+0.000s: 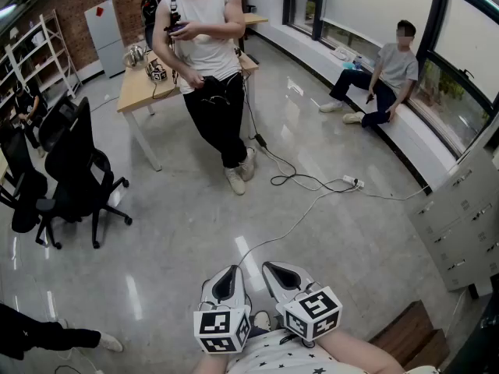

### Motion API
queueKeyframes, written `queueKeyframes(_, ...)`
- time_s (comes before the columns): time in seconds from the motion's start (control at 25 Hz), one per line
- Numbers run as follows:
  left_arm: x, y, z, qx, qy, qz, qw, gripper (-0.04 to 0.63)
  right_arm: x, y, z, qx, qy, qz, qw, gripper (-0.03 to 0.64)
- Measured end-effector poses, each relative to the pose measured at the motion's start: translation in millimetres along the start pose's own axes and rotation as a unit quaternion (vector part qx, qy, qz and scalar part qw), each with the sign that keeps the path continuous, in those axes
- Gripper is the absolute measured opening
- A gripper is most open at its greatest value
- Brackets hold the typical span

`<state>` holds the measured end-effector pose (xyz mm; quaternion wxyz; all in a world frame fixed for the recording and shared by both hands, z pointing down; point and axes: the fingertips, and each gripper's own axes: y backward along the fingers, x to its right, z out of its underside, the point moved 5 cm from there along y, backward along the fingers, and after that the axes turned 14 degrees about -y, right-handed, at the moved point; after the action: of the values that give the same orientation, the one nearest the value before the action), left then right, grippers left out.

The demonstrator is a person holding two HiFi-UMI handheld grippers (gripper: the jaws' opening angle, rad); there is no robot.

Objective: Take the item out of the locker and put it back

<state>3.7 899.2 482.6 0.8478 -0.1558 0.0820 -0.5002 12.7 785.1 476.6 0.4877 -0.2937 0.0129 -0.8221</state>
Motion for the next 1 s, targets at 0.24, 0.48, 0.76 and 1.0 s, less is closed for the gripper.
queueKeyframes(0.24, 30, -32, -7, -0.009, -0.015, 0.049, 0.9986, 0.007, 29, 13, -9, 0.016, -0.017, 0.032, 0.999, 0.000)
queueKeyframes(0.48, 83, -79, -25, -0.012, -0.048, 0.109, 0.9928, 0.006, 82, 40, -24, 0.043, -0.029, 0.078, 0.996, 0.000)
queueKeyframes(0.76, 176, -153, -56, -0.008, -0.065, 0.141, 0.9879, 0.006, 183, 89, -64, 0.063, -0.028, 0.113, 0.991, -0.002)
queueKeyframes(1.0, 291, -214, -99, 0.001, -0.072, 0.170, 0.9828, 0.006, 286, 166, -119, 0.085, -0.026, 0.145, 0.985, 0.000)
